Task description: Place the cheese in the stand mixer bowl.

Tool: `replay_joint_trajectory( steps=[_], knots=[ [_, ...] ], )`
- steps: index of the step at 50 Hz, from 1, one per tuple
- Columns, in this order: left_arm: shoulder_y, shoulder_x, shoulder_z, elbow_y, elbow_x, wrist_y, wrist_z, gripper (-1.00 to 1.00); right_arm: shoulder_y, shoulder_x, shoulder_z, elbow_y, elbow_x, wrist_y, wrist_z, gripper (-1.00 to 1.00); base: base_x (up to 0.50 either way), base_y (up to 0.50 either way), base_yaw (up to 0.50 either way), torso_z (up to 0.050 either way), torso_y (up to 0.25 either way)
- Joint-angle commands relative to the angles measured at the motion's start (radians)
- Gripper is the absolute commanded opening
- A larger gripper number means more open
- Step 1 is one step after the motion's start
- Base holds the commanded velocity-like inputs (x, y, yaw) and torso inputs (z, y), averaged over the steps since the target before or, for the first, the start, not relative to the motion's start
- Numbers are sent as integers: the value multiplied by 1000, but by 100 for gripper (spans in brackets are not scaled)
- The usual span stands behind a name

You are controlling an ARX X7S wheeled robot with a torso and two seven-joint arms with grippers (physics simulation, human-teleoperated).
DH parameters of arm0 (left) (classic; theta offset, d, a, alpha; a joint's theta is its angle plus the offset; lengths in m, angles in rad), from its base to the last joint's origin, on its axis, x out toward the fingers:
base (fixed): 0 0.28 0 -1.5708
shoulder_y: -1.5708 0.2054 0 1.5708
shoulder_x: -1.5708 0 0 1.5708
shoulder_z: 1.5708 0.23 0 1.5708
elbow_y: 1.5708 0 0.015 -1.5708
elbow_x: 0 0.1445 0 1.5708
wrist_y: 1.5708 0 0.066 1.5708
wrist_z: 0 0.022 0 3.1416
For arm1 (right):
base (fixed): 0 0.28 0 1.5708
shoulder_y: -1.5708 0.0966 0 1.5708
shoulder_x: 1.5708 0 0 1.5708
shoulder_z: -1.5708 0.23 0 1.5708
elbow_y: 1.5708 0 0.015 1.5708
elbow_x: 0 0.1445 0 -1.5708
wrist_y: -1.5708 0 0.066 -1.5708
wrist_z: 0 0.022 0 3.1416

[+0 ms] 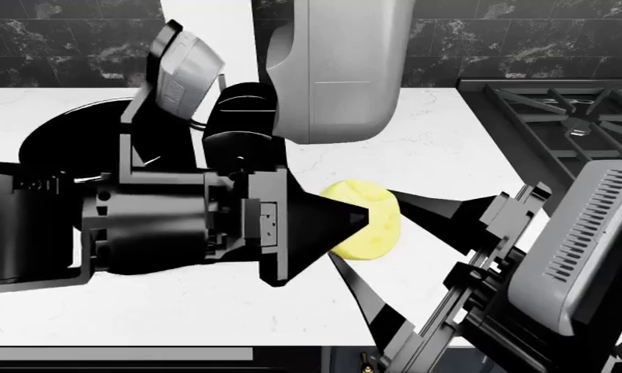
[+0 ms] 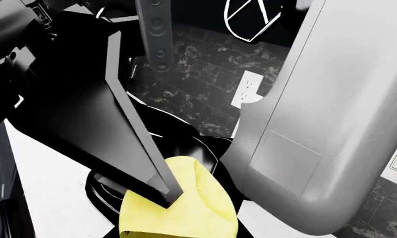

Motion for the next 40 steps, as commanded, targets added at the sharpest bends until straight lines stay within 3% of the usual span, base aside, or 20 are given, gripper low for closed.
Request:
replay_joint_trajectory(
  steps=[1,33,34,40],
  knots=[
    [-14,24,14,-32,10,-26,30,100,-1,-3,-4,2,-28,-5,-10,-100,0,0,0,0,0],
    [-27,100,55,-146,101,-100,119,100,18,1,-15,-11,-14,-9,-1,-100,0,0,0,0,0],
    [-28,100,55,-149,104,-104,122,-100,17,1,-15,-12,-15,-10,-1,-100,0,0,0,0,0],
    [-27,104,55,-164,122,-106,133,-100,13,8,-7,-14,-7,-20,3,-100,0,0,0,0,0]
  ],
)
